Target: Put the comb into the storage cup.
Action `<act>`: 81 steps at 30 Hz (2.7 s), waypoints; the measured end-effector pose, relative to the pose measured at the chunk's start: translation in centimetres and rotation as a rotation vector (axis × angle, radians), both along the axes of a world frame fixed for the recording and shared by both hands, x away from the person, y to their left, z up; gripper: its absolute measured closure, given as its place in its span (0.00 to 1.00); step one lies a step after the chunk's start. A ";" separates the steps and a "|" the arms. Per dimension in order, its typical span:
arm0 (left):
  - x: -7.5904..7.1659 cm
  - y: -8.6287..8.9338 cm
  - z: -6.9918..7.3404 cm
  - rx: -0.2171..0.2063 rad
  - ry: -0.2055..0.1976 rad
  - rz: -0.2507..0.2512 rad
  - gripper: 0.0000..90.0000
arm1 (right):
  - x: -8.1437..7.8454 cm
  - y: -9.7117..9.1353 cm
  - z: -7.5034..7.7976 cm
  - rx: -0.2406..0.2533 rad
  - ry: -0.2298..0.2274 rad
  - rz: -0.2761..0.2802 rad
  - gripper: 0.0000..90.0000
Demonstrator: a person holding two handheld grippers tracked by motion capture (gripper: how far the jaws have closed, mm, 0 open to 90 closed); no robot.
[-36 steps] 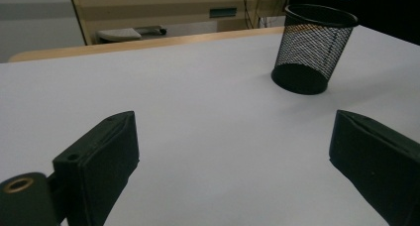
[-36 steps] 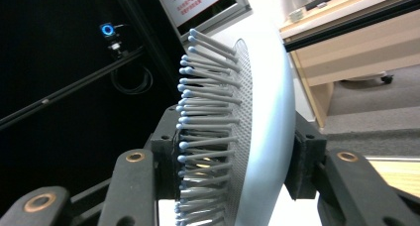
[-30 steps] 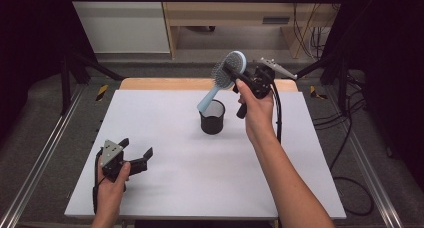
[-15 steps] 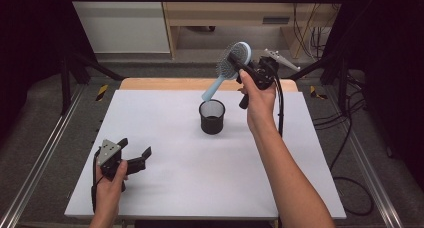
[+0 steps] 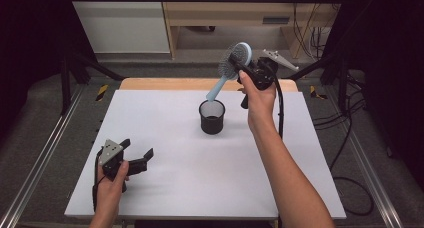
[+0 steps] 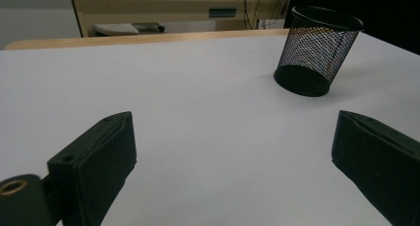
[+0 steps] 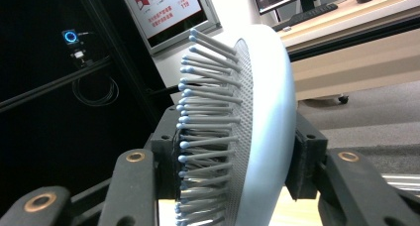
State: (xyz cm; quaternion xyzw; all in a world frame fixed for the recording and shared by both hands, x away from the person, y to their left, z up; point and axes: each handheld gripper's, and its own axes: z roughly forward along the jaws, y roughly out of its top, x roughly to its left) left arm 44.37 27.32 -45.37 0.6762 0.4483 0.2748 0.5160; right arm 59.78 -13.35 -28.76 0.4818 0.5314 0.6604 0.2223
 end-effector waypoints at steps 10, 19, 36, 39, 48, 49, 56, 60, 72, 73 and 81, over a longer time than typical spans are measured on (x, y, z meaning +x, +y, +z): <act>-0.1 -0.2 0.1 0.020 -0.022 -0.040 0.04 | 0.2 -0.4 -0.2 -0.013 0.003 -0.009 0.57; -0.2 -0.1 0.3 0.013 -0.043 -0.033 0.04 | 0.1 -0.2 -0.4 -0.036 0.003 -0.012 0.57; -0.2 -0.1 0.4 0.024 -0.050 -0.037 0.04 | 0.0 0.2 -0.9 -0.077 0.007 -0.004 0.57; -0.2 -0.2 0.4 0.018 -0.045 -0.043 0.04 | 0.0 -0.1 -1.3 -0.081 0.018 -0.007 0.57; -0.2 -0.2 0.3 0.017 -0.044 -0.047 0.04 | 0.1 -0.8 -2.7 -0.076 0.049 -0.008 0.57; -0.2 -0.2 0.3 0.019 -0.043 -0.049 0.04 | 0.1 -0.9 -2.8 -0.075 0.052 -0.008 0.57; -0.2 -0.3 0.3 0.020 -0.042 -0.052 0.04 | 0.0 -1.0 -3.4 -0.075 0.062 -0.007 0.56; -0.1 -0.3 0.3 0.025 -0.041 -0.049 0.04 | 0.0 -1.0 -3.8 -0.075 0.068 -0.004 0.56; -0.1 -0.4 0.3 0.026 -0.039 -0.059 0.04 | -0.1 -0.7 -5.3 -0.067 0.088 0.000 0.56; -0.1 -0.5 0.3 0.026 -0.038 -0.061 0.04 | -0.1 -0.6 -5.4 -0.067 0.090 0.000 0.56; -0.2 -0.6 0.3 0.030 -0.037 -0.065 0.04 | 0.0 -0.2 -6.7 -0.060 0.107 0.003 0.56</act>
